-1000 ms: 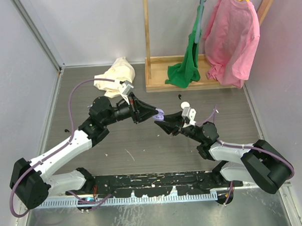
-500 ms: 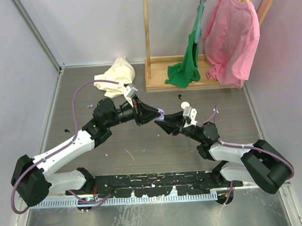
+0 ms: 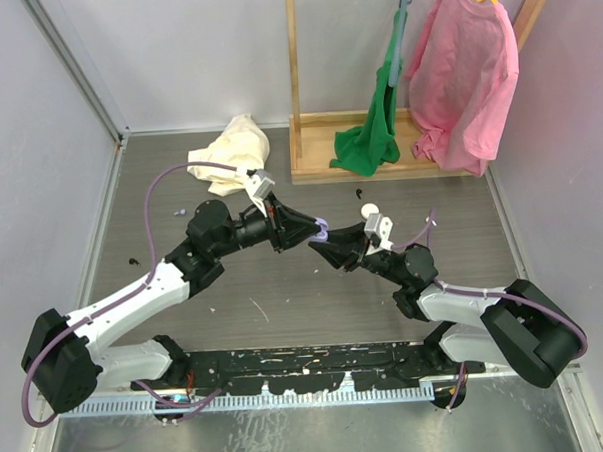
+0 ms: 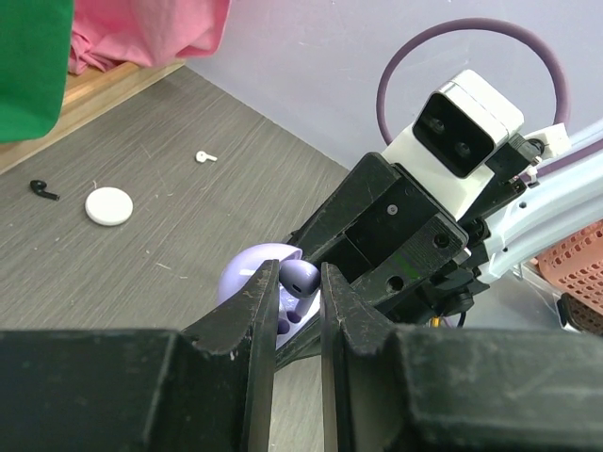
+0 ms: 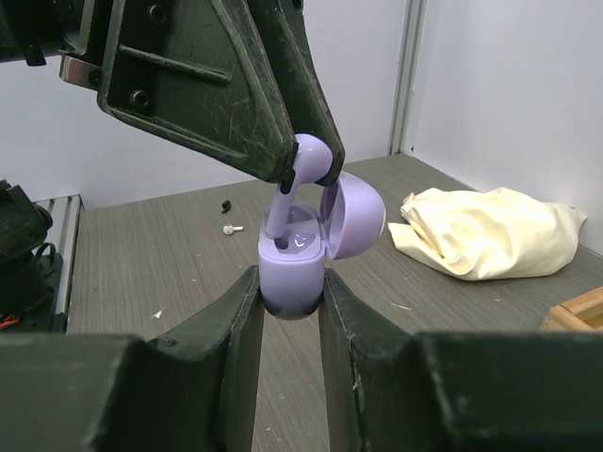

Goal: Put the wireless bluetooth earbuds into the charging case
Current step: Place the earbud in the charging case.

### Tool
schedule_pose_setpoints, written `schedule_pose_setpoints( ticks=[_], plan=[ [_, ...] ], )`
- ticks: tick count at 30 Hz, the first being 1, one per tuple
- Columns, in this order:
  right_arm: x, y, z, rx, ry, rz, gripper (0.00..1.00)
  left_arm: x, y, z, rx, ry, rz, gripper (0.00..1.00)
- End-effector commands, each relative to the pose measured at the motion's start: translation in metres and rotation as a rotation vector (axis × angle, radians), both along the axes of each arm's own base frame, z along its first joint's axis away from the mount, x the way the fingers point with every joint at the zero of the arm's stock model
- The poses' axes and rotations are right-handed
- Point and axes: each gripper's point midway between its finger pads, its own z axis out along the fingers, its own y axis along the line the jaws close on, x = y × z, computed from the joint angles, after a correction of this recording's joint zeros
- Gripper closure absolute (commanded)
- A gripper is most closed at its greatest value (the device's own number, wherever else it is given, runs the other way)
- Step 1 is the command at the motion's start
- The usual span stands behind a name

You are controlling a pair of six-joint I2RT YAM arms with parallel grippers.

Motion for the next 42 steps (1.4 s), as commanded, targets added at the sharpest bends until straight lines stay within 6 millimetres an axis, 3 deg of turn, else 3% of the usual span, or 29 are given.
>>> schedule_pose_setpoints(
  ticks=[1,13,19,28,35,42],
  plan=[
    [-0.007,-0.003,0.030,0.071,-0.100,0.009,0.99,0.002,0.003,0.006,-0.018,-0.066,0.026,0.79],
    [-0.009,-0.003,0.032,0.077,-0.104,0.012,0.99,0.004,0.007,0.001,0.001,-0.069,0.056,0.78],
    [-0.009,-0.003,0.033,0.077,-0.105,0.013,0.99,0.001,0.006,-0.002,0.006,-0.055,0.038,0.71],
    [-0.009,-0.003,0.031,0.074,-0.102,0.013,0.99,-0.004,0.013,0.007,0.021,-0.026,0.051,0.51],
    [-0.007,-0.003,0.028,0.052,-0.100,0.002,0.99,-0.006,0.021,0.017,0.057,0.041,0.080,0.49],
    [-0.006,-0.002,0.027,0.044,-0.102,0.000,0.99,-0.013,0.017,0.018,0.092,0.120,0.039,0.50]
  ],
)
